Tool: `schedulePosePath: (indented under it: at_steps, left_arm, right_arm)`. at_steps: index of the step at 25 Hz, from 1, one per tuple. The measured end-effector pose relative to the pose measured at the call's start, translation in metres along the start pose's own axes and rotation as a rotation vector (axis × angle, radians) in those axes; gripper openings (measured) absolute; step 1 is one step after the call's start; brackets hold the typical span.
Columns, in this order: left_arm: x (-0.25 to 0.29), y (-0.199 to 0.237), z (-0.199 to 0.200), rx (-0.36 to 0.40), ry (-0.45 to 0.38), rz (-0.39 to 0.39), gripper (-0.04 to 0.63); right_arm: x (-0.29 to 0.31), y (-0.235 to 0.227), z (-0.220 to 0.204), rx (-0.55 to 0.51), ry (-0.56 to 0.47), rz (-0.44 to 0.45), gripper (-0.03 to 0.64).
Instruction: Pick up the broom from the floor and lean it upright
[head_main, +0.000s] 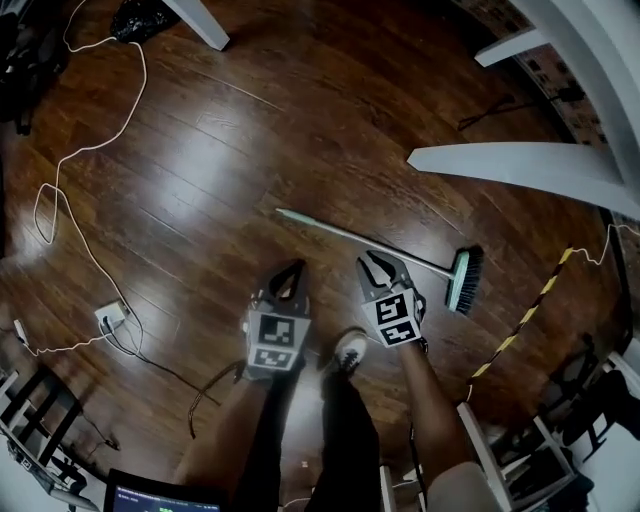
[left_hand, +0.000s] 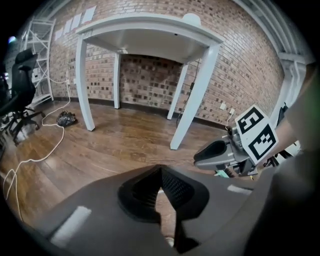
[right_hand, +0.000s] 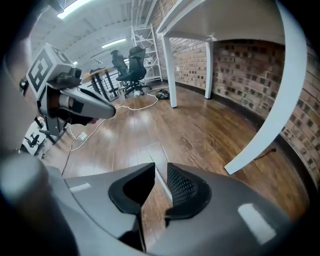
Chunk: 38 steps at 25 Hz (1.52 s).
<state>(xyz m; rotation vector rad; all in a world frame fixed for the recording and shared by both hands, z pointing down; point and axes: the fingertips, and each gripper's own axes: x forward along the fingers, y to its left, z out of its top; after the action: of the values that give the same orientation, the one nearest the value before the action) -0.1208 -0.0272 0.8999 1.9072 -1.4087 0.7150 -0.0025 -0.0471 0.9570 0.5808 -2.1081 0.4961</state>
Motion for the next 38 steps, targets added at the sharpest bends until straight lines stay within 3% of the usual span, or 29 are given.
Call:
schedulePosePath:
  at_steps: [6, 12, 16, 20, 22, 33, 38]
  left_arm:
    - [0.047, 0.011, -0.057, -0.047, 0.017, 0.026, 0.000]
    - [0.084, 0.021, -0.106, -0.056, 0.033, 0.029, 0.000]
    - [0.095, 0.017, -0.132, -0.077, 0.053, 0.016, 0.000]
    - [0.098, 0.012, -0.154, -0.077, 0.070, -0.019, 0.000]
    - [0.092, 0.005, -0.166, -0.061, 0.085, -0.043, 0.000]
    - [0.085, 0.008, -0.177, -0.016, 0.093, -0.060, 0.000]
    - [0.088, 0.013, -0.176, -0.023, 0.092, -0.056, 0.000]
  right_arm:
    - [0.067, 0.003, -0.051, 0.037, 0.047, 0.026, 0.091]
    - [0.126, -0.003, -0.092, 0.099, 0.086, -0.010, 0.108]
    - [0.157, 0.001, -0.124, -0.033, 0.226, 0.000, 0.132]
    - [0.191, -0.005, -0.140, -0.264, 0.353, -0.096, 0.138]
    - [0.206, -0.002, -0.145, -0.331, 0.390, -0.111, 0.146]
    - [0.230, -0.003, -0.162, -0.566, 0.524, -0.009, 0.140]
    - [0.232, -0.004, -0.170, -0.575, 0.555, 0.019, 0.098]
